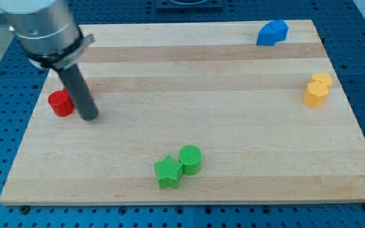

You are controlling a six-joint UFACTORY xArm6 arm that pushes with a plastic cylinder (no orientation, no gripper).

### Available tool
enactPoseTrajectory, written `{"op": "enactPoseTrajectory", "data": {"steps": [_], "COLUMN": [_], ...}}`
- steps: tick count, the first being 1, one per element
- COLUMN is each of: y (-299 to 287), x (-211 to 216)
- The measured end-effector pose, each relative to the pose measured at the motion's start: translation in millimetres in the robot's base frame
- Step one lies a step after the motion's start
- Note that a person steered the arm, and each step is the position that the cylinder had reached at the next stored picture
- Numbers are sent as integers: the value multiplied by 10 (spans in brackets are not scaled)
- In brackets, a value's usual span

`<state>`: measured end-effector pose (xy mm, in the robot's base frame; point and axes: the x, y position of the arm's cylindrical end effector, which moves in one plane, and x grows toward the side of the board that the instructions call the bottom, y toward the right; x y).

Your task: Move your arm towards the center right of the board

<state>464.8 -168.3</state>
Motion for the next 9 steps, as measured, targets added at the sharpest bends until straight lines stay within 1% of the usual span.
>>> {"op": "enactPoseTrajectory", "data": {"steps": [1, 2, 9], "y": [801, 1113, 1033], "x": [-87, -146, -199]}}
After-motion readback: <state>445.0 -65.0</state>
